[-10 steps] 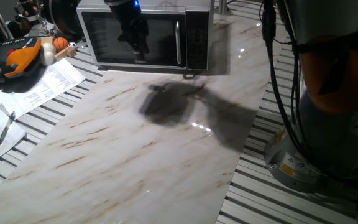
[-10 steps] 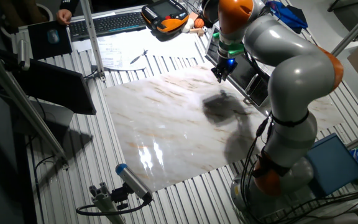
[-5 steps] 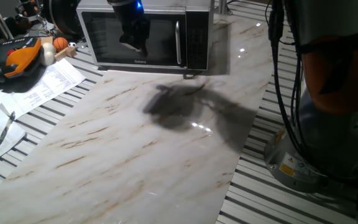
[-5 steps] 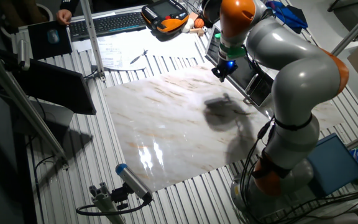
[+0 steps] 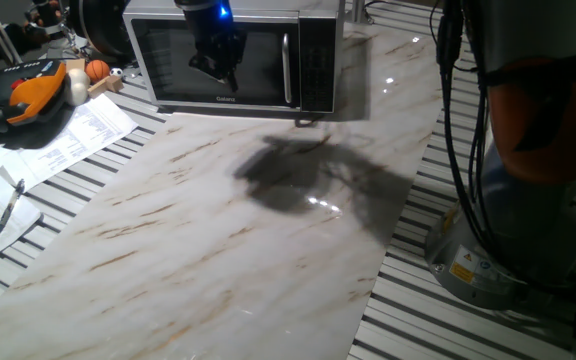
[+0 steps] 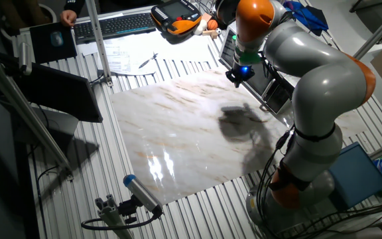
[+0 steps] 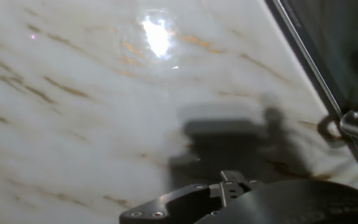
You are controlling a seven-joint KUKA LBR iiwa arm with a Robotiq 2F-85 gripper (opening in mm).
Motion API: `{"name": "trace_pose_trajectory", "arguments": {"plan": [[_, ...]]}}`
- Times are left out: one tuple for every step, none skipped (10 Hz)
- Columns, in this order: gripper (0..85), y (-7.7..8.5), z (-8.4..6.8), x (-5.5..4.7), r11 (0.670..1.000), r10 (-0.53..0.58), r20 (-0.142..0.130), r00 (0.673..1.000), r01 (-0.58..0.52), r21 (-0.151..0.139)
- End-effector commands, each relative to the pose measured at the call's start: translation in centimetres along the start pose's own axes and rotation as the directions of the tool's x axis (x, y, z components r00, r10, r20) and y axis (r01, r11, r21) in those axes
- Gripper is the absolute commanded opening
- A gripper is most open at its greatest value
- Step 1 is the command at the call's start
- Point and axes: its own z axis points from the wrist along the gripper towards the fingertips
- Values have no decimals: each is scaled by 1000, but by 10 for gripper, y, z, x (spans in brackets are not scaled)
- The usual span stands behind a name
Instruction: Open the microwave door
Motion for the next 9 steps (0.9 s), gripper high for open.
{"name": "trace_pose_trajectory", "arguments": {"plan": [[0, 0, 0, 0, 990, 122, -18, 992, -123, -70], [0, 0, 0, 0, 977, 164, -47, 985, -169, -131], [0, 0, 0, 0, 960, 209, -78, 975, -219, -173], [0, 0, 0, 0, 949, 251, -92, 964, -263, -174], [0, 0, 0, 0, 947, 282, -73, 957, -290, -137], [0, 0, 0, 0, 942, 315, -58, 947, -320, -106], [0, 0, 0, 0, 934, 348, -36, 937, -350, -68], [0, 0, 0, 0, 923, 385, 1, 923, -384, -29], [0, 0, 0, 0, 917, 398, 11, 917, -398, -22]]}}
